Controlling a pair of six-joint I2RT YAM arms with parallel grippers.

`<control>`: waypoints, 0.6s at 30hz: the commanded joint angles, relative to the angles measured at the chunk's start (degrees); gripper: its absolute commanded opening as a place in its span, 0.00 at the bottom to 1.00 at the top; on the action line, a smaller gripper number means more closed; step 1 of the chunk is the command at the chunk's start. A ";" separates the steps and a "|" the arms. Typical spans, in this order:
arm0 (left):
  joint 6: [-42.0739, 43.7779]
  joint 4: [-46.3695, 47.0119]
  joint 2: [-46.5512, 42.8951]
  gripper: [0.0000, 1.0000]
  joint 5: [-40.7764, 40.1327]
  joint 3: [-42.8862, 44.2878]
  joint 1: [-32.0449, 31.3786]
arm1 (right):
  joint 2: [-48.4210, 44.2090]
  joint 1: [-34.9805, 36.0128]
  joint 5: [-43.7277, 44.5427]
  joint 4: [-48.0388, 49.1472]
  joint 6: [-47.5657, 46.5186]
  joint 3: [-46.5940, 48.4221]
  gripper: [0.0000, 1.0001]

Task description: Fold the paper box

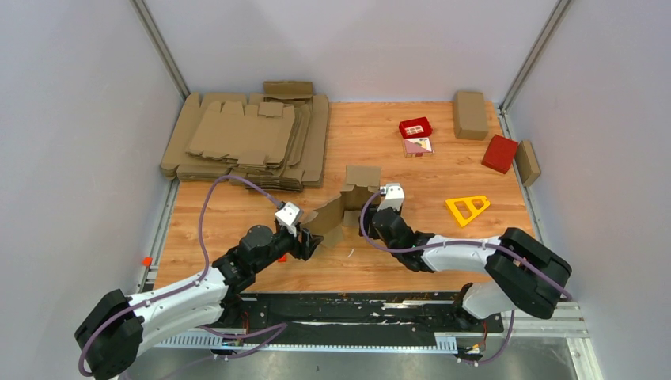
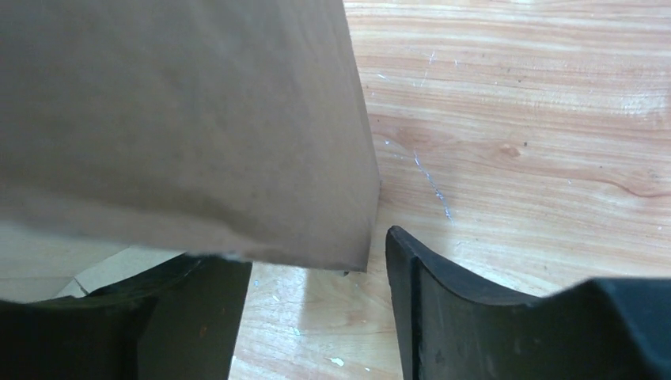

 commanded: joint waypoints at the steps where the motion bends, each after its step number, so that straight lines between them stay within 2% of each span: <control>1: 0.74 1.82 -0.22 0.70 -0.16 2.09 -0.22 | -2.56 0.40 -1.00 -0.97 -1.76 0.94 0.68; 2: 0.79 1.77 -0.19 0.70 -0.21 2.07 -0.20 | -2.71 0.38 -0.49 -1.67 -1.96 1.35 0.73; 6: 0.88 1.64 -0.33 0.70 -0.37 2.04 -0.17 | -4.43 0.40 -1.03 -2.41 -4.31 1.90 0.84; 9: 0.92 1.55 -0.28 0.70 -0.42 2.10 -0.17 | -6.89 0.40 -3.31 -2.90 -5.51 1.14 0.99; 18: 1.21 1.10 -0.68 0.70 -0.71 2.08 -0.18 | -22.60 0.90 -10.11 -14.81 -7.60 -2.20 1.00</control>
